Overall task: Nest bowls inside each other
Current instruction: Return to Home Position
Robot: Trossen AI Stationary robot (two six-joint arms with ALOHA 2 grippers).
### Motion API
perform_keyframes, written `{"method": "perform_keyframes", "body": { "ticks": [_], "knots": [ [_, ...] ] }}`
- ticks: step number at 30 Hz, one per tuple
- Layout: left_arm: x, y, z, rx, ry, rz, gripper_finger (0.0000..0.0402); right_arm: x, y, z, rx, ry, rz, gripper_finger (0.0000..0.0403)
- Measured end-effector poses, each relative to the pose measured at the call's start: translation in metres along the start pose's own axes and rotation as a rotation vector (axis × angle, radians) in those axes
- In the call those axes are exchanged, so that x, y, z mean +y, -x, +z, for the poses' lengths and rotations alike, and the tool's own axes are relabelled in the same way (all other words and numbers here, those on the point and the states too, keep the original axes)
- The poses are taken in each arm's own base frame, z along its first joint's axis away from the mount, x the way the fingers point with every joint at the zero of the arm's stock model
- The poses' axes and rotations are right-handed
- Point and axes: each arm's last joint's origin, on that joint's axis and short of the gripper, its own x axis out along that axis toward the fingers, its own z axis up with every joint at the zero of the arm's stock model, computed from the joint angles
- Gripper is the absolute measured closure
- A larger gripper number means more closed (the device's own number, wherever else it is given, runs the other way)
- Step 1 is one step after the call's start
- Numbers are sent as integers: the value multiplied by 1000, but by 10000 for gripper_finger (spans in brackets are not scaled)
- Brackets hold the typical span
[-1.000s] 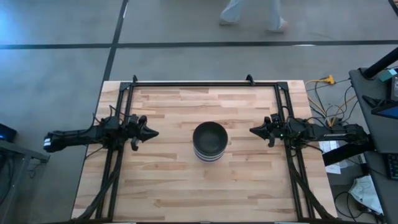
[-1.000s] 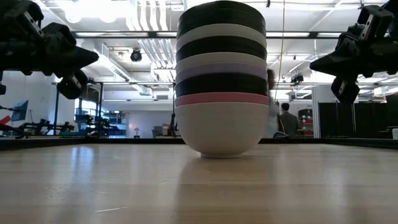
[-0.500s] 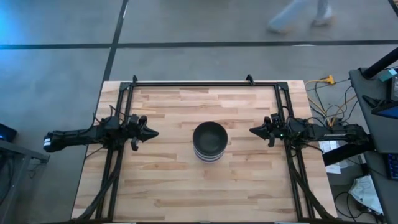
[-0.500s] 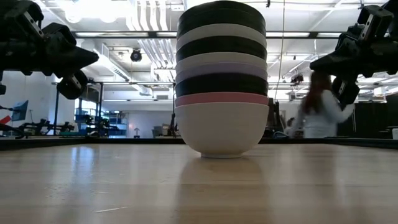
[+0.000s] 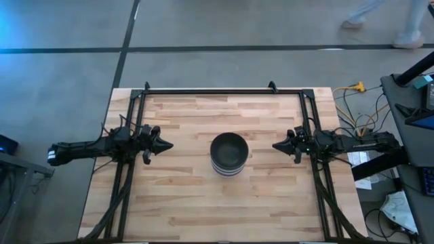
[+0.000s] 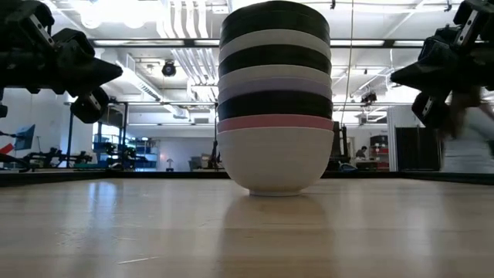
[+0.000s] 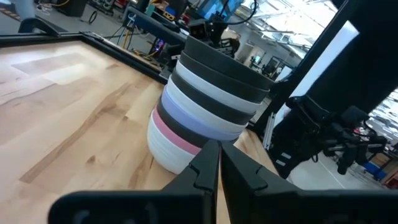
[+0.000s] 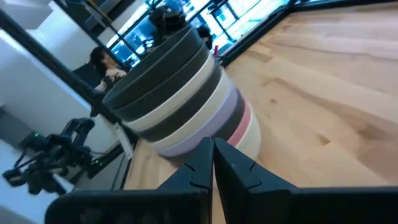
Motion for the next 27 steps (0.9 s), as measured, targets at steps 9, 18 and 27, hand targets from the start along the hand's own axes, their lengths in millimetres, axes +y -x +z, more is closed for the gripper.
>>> {"method": "perform_keyframes", "body": {
  "ticks": [9, 18, 27],
  "knots": [
    [0, 0, 0, 0, 0, 1, 401, 1, 0, -1, 9, 1, 11, 394],
    [0, 0, 0, 0, 0, 0, 401, 1, 0, -1, 9, 1, 11, 394],
    [0, 0, 0, 1, 0, 1, 401, 1, 0, -1, 9, 1, 11, 394]
  ]
}}
